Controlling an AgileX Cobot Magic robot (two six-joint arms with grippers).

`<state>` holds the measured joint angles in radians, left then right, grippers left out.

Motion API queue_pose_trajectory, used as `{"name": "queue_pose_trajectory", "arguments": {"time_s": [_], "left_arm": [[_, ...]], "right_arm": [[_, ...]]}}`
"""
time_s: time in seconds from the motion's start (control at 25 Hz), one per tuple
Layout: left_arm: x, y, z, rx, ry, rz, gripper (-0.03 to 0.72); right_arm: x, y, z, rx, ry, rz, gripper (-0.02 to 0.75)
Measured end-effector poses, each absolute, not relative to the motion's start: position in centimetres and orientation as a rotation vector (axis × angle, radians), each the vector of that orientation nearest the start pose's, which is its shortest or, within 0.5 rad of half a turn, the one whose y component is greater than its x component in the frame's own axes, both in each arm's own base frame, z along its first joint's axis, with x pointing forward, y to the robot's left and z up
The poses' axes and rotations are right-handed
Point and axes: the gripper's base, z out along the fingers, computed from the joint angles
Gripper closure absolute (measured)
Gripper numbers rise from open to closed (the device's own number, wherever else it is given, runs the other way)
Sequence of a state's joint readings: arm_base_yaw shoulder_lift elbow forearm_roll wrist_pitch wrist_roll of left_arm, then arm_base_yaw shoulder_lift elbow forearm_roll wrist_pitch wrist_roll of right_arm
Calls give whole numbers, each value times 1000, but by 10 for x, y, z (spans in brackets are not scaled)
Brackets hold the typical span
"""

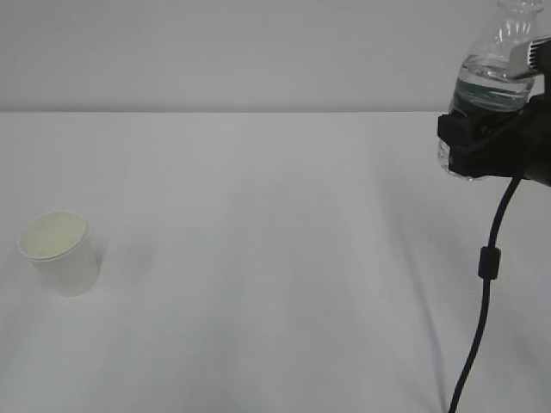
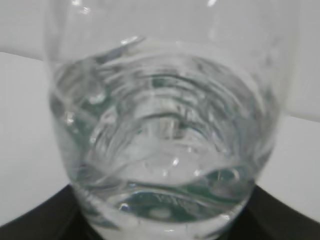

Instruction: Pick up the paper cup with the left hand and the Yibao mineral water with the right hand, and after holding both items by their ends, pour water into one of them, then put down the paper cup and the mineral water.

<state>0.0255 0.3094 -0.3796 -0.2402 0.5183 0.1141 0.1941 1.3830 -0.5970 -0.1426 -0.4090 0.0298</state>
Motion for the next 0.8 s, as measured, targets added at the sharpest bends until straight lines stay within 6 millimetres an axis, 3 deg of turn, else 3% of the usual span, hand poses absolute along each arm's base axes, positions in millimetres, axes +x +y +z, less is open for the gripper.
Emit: {"name": "queue_pose_trajectory", "arguments": {"time_s": [0.36,0.8], "left_arm": [[74,-8,278,-41,1896,-154,127],[105,-9,268,-121,1999,-219,130]], "right_arm": [[267,58,235,-321,1852,115,294],[267,58,235,-316,1854,124,294]]}}
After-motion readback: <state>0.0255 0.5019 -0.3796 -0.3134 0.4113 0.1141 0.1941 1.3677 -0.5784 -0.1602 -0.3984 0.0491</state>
